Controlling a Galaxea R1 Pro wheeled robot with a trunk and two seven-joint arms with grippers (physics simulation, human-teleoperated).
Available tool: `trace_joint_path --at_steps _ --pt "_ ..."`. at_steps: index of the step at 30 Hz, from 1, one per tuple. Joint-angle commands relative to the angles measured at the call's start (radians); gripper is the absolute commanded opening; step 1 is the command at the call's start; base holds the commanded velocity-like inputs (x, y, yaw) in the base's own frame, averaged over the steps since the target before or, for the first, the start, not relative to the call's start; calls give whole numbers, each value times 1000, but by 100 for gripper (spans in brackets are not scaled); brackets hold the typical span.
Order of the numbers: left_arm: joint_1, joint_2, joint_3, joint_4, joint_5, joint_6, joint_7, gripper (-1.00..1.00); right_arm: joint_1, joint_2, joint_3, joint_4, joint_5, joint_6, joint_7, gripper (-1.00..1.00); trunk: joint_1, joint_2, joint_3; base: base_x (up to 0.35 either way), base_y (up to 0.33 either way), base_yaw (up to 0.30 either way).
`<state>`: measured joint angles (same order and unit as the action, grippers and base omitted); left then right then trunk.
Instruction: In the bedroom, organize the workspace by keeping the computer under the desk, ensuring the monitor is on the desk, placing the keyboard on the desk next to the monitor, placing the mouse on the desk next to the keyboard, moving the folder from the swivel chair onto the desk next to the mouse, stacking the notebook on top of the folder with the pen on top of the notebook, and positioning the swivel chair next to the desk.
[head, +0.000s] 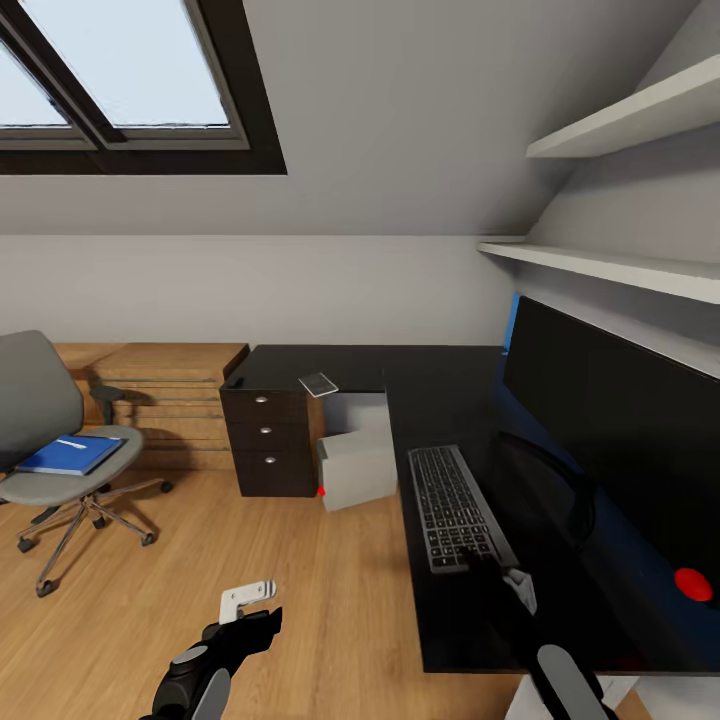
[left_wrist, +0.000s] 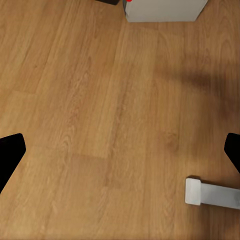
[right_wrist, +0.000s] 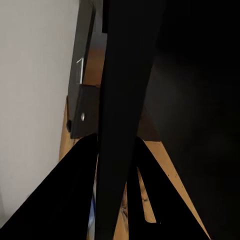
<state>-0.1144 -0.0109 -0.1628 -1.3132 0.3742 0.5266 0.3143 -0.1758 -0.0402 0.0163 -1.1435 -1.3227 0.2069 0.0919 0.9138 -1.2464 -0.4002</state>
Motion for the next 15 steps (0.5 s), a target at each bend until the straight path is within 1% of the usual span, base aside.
trace_joint_path --at_steps 1,4,9,13,15 --pt "-1 0 -1 -1 11 3 10 100 -2 -1 -6 4 -1 2 -41 -100 0 -1 -1 0 0 0" --pt "-1 0 -1 -1 10 2 11 100 -6 -1 -20 8 0 2 -41 -100 0 -1 -1 0 -104 0" --pt "-1 0 -1 -1 9 1 10 100 -10 -2 -32 19 0 2 -41 -100 0 -1 -1 0 -229 0" --pt "-1 0 0 -1 9 2 9 100 -11 -9 -33 23 0 3 -41 -100 0 -1 -1 2 -42 0" --pt "-1 0 0 -1 9 2 9 100 -11 -10 -33 23 0 3 -41 -100 0 -1 -1 89 -6 0"
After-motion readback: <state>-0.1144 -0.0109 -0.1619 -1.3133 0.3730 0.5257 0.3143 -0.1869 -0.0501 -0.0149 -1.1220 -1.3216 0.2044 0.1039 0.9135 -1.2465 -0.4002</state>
